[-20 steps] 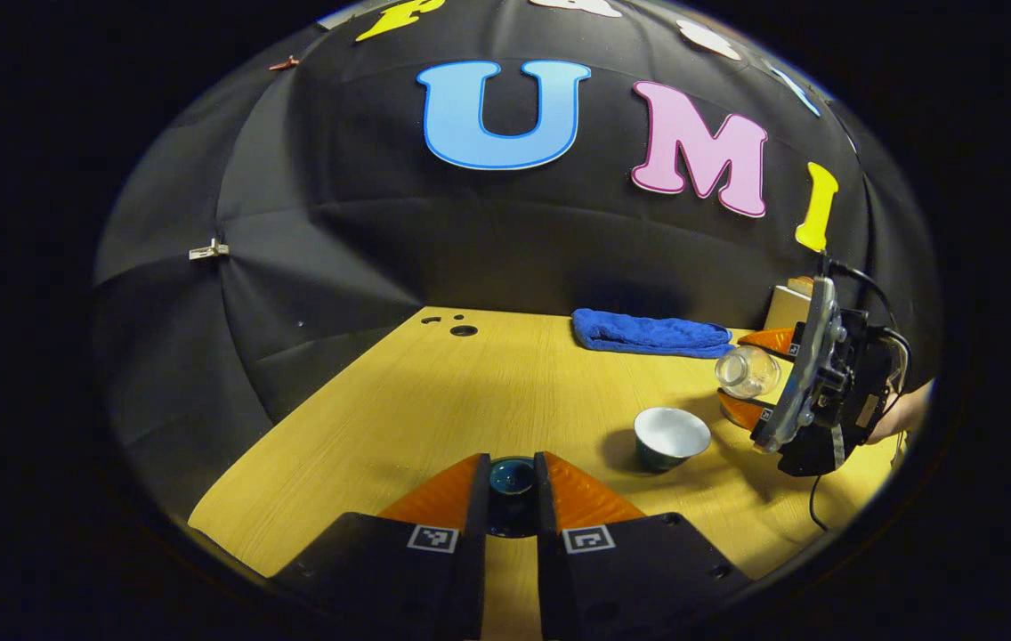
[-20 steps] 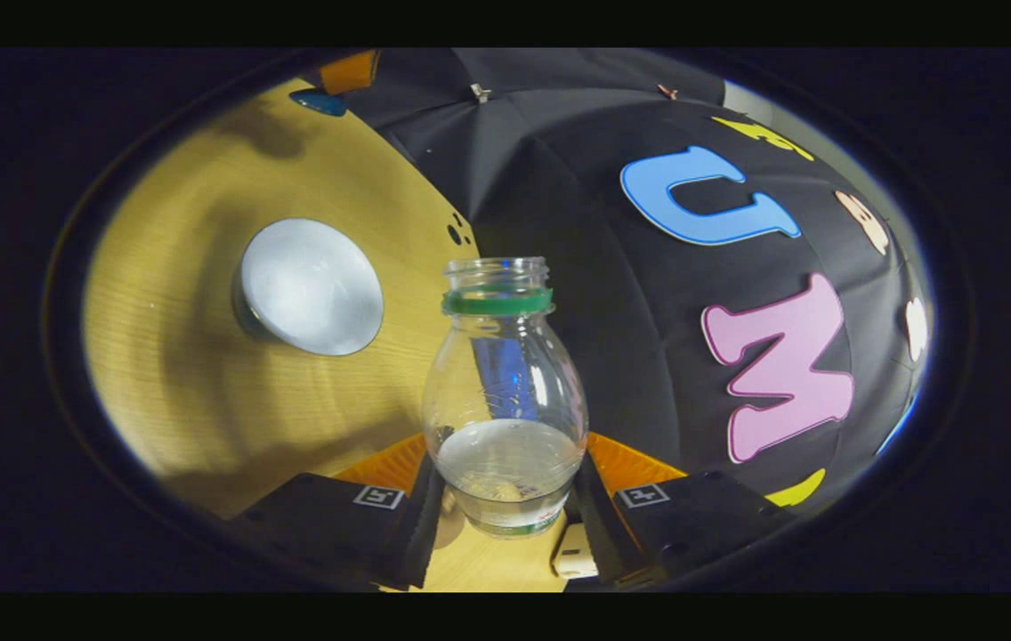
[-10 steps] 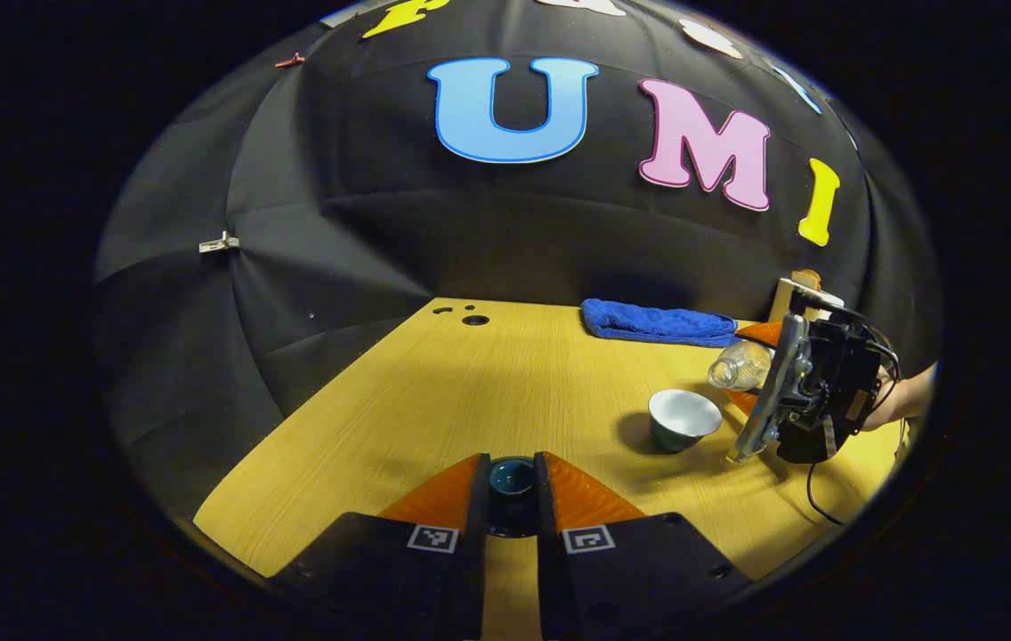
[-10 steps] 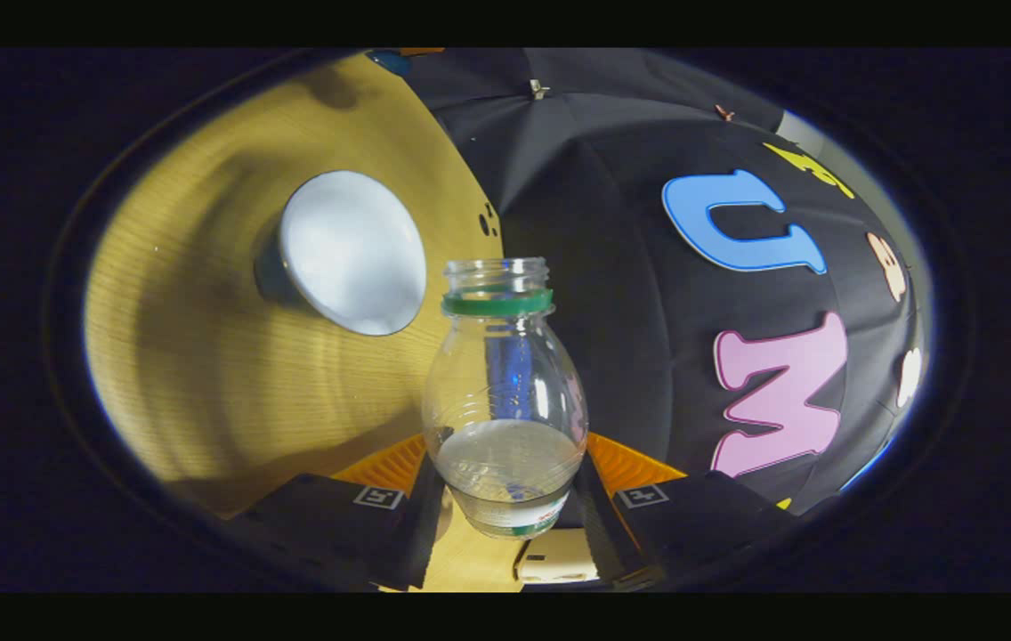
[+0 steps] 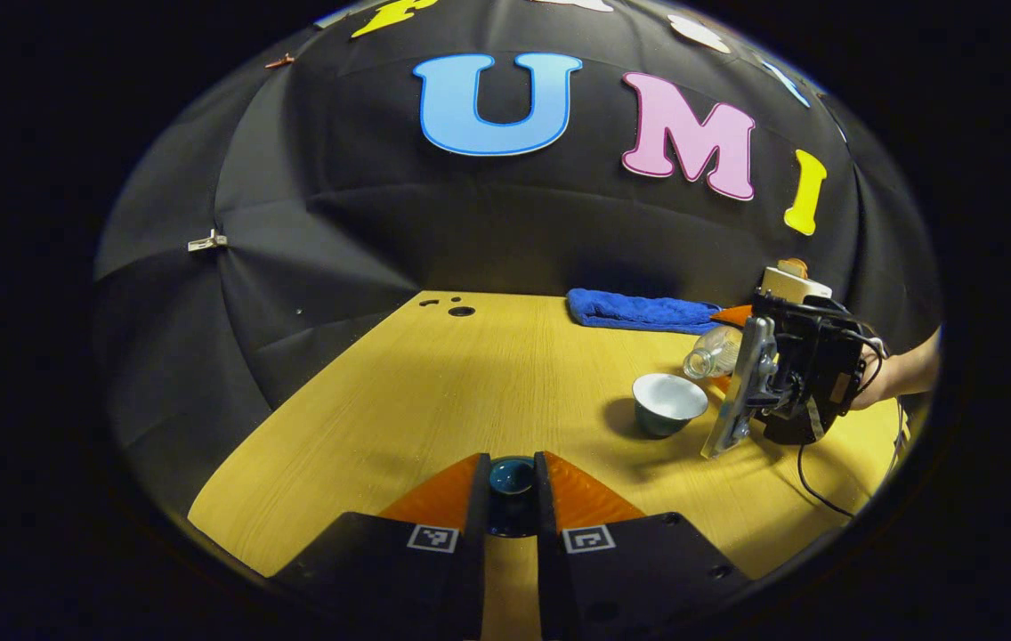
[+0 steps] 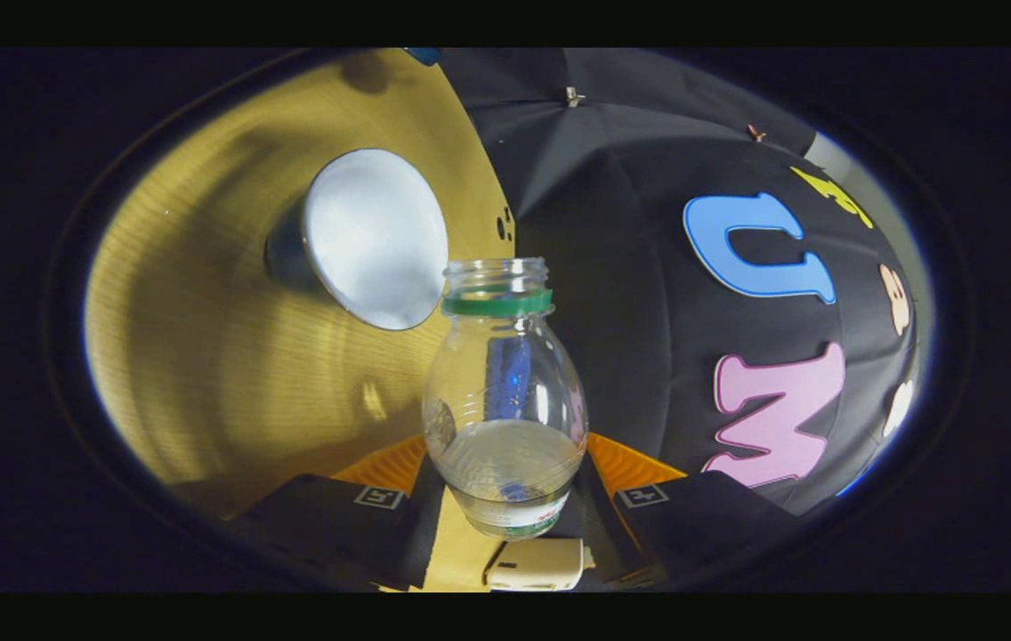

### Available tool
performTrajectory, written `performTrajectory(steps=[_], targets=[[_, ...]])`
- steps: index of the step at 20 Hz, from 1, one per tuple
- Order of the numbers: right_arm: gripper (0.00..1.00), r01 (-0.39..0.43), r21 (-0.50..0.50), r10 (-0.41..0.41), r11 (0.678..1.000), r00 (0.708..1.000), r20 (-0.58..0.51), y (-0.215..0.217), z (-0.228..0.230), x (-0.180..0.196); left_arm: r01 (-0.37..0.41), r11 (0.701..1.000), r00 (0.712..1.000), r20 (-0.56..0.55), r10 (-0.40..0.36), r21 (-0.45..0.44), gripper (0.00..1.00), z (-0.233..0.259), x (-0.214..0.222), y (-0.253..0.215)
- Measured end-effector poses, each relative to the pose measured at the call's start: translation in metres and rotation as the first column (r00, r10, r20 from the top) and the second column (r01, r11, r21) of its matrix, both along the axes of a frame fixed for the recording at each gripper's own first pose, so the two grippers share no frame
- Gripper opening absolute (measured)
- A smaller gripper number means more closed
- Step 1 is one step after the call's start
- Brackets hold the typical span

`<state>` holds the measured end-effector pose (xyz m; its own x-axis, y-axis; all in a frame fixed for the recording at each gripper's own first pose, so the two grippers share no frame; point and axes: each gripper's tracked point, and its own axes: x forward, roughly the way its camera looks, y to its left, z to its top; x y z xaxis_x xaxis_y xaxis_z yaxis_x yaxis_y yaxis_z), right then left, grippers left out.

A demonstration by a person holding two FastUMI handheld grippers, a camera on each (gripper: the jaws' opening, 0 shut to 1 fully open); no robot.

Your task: Open the teacup lid with one hand, grasp the water bottle and pour water into the teacup with the other hand; after pouring, place the water bottle on the coaster and then close the teacup lid.

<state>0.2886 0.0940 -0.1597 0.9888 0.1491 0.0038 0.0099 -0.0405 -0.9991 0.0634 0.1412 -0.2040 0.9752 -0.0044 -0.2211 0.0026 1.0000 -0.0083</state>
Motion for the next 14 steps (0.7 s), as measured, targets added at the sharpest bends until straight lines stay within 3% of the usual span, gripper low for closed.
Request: performTrajectory(steps=[2,5,6,14], targets=[[0.72,-0.015,-0.033,0.015,0.999,1.0,0.011,0.0,0.003,0.0,0.008,1.0,1.0,0.007,-0.008,0.016,0.28,0.002,0.001,-0.002],[0.72,-0.029,-0.064,0.031,0.998,0.999,0.019,0.003,0.005,0.002,0.018,1.0,1.0,0.006,-0.018,0.001,0.31,0.003,-0.002,-0.003],[0.71,-0.033,-0.075,0.035,0.997,0.999,0.023,0.004,0.007,0.001,0.017,1.0,1.0,0.005,-0.017,-0.003,0.28,0.002,-0.002,-0.004],[0.71,-0.041,-0.163,0.051,0.986,0.997,0.062,0.003,0.014,0.005,0.016,1.0,1.0,0.0,-0.016,0.003,0.28,-0.001,-0.002,0.0]])
